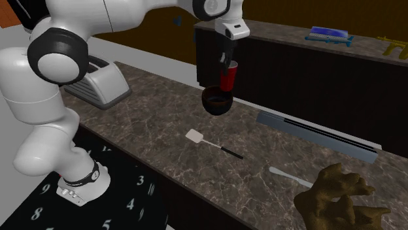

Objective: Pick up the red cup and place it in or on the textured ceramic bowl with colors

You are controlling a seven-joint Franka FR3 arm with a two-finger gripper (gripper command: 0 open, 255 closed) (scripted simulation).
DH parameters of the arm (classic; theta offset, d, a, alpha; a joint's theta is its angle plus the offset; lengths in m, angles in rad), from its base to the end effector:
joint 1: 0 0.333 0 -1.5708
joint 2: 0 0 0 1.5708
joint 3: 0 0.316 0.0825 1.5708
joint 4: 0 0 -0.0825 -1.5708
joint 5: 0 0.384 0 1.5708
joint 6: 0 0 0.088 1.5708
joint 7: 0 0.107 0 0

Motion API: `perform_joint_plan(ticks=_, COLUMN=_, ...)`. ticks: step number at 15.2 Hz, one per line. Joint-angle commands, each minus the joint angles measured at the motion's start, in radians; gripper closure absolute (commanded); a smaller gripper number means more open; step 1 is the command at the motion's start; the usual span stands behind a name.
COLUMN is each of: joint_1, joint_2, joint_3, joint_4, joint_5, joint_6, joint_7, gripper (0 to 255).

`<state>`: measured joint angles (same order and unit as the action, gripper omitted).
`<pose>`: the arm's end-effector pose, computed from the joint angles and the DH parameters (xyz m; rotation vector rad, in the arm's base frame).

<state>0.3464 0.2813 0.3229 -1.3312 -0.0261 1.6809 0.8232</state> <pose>0.5264 0.3748 0.5871 -3.0295 0.2545 -0.0286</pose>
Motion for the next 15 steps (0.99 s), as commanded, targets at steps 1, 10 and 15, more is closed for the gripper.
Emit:
perform_joint_plan(ticks=1, joint_1=0.032, joint_2=0.013, joint_3=0.014, joint_4=0.026, joint_5=-0.012, joint_6=-0.012, joint_7=0.046, gripper=255)
perform_joint_plan(ticks=10, joint_1=0.134, joint_2=0.075, joint_3=0.047, joint_4=0.101, joint_5=-0.053, joint_6=-0.025, joint_7=0.173, gripper=255)
perform_joint_plan(ticks=15, joint_1=0.123, joint_2=0.055, joint_3=0.047, joint_4=0.004, joint_5=-0.046, joint_6=0.053, joint_7=0.169, gripper=255)
